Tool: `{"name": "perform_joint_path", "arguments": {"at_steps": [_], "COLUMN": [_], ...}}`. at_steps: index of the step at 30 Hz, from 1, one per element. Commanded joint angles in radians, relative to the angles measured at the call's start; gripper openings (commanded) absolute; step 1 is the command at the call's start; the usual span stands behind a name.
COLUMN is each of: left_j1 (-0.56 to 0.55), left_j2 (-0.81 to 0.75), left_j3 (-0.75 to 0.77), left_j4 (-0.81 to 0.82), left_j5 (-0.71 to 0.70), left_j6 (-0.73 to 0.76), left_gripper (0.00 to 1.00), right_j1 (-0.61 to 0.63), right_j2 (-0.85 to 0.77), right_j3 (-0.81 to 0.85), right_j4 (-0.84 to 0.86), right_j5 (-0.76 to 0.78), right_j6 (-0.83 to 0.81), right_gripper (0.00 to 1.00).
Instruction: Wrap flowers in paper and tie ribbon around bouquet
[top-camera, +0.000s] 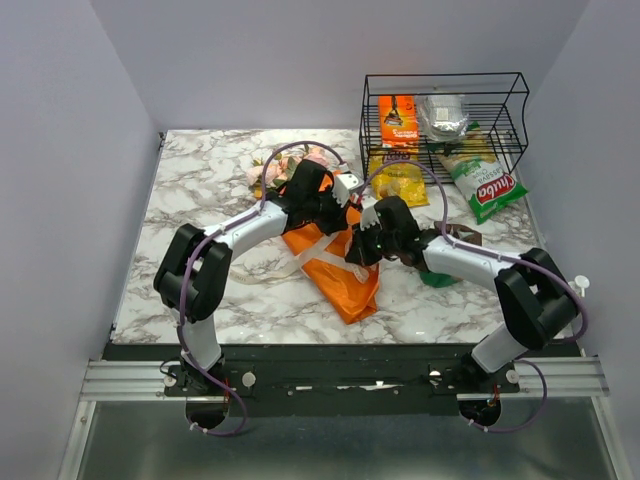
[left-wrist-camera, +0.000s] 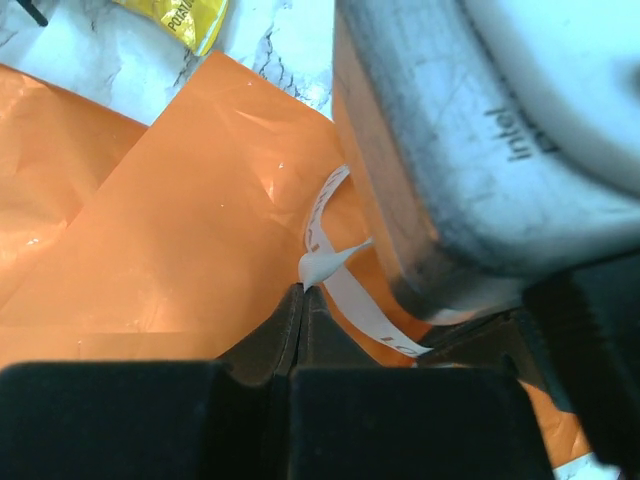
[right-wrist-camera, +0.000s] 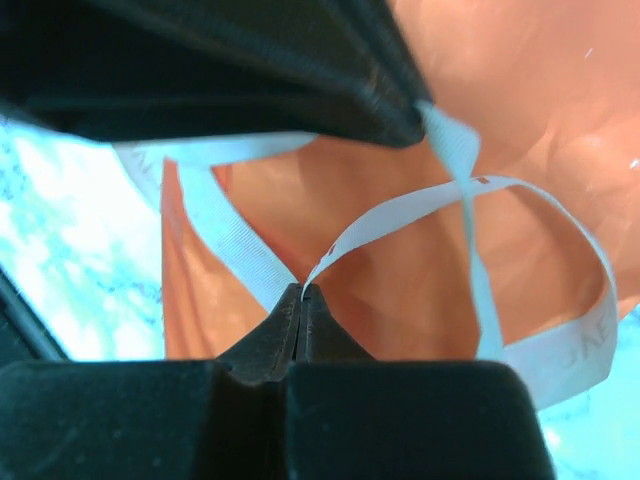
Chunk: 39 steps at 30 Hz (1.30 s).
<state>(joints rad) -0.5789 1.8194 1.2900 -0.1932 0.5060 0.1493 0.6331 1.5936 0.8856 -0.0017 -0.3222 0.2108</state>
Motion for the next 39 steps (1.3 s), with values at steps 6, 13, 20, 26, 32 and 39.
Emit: {"name": "perform_joint_path", "arguments": {"at_steps": [6, 13, 20, 26, 32, 39], "left_j1": [-0.009, -0.006, 0.06, 0.162, 0.047, -0.387], "left_j2": [0.037, -0.004, -0.094, -0.187, -0.438, -0.445], "left_j3": [0.005, -0.006, 0.008, 0.097, -0.074, -0.226], "left_j4": [-0.052, -0.043, -0.153, -0.397, -0.509, -0.502], "left_j5": [-0.15, -0.089, 0.061, 0.169, 0.227, 0.051], "left_j6": [0.012, 0.026, 0.03, 0.212, 0.615, 0.955], "left_gripper": [0.0, 0.14, 0.63, 0.76, 0.65, 0.99], "right_j1": [0.04, 0.036, -0.016, -0.072, -0.104, -0.121], "right_j2": [-0.239, -0.285, -0.285, -0.247, -0.187, -0.164], "right_j3": [-0.031, -0.025, -0.045, 0.004, 0.01, 0.023], "right_j4": [-0.072, -0.077, -0.069, -0.061, -0.031, -0.007], "right_j5": [-0.296, -0.324, -0.183, -0.149, -0.126, -0.138], "right_j6": [-0.2, -0.165, -0.058, 0.03, 0.104, 0.159], "right_gripper": [0.01, 0.0, 0.0, 0.0, 0.0, 0.0]}}
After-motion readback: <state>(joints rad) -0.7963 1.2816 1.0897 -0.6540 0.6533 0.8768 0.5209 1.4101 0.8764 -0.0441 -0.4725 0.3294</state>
